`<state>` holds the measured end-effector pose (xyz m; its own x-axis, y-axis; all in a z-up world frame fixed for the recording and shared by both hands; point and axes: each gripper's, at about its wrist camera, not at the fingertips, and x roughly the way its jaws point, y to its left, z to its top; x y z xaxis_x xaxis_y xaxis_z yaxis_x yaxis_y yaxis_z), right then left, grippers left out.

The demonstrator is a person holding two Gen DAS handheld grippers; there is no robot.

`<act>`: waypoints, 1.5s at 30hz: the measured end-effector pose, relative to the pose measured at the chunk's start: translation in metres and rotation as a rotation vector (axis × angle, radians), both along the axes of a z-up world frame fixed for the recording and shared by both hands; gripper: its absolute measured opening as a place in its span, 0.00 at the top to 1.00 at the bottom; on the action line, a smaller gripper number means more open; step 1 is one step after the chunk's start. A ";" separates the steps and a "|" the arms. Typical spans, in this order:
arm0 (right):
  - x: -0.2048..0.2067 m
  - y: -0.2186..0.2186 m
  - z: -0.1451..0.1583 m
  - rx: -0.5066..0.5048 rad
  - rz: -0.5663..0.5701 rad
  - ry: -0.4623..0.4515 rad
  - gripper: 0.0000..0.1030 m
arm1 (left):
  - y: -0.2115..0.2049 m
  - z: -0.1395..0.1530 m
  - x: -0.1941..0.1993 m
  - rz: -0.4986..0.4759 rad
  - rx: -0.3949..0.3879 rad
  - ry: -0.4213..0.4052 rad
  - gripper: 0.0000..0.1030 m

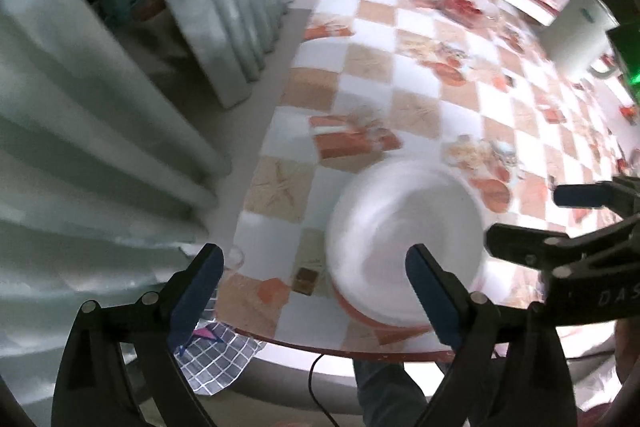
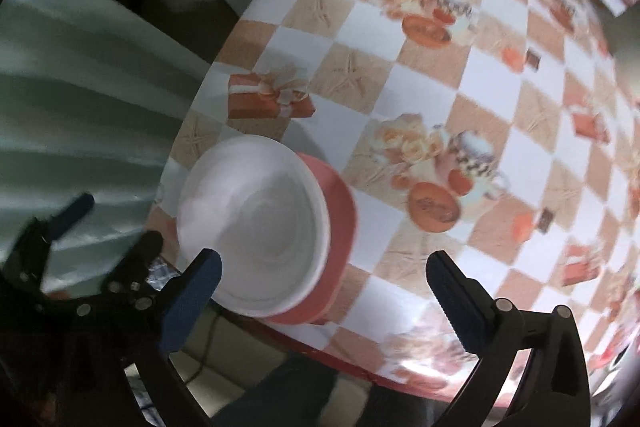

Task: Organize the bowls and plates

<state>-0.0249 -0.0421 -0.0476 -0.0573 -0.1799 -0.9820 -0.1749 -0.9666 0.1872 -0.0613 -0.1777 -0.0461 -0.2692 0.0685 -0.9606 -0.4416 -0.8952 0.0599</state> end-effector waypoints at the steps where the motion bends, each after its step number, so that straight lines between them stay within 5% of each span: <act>1: 0.004 0.002 0.005 0.001 -0.001 0.001 0.00 | 0.003 0.001 0.001 -0.012 -0.001 -0.011 0.09; 13: 0.025 0.003 0.022 0.042 0.006 -0.002 0.00 | 0.027 0.008 0.027 -0.167 -0.072 -0.090 0.09; 45: 0.021 0.000 0.020 0.031 0.018 -0.016 0.00 | 0.042 0.014 0.036 -0.210 -0.160 -0.083 0.08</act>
<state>-0.0040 -0.0424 -0.0275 -0.0388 -0.1503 -0.9879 -0.1597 -0.9750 0.1546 -0.0250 -0.1357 -0.0326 -0.1851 -0.0397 -0.9819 -0.6262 -0.7653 0.1490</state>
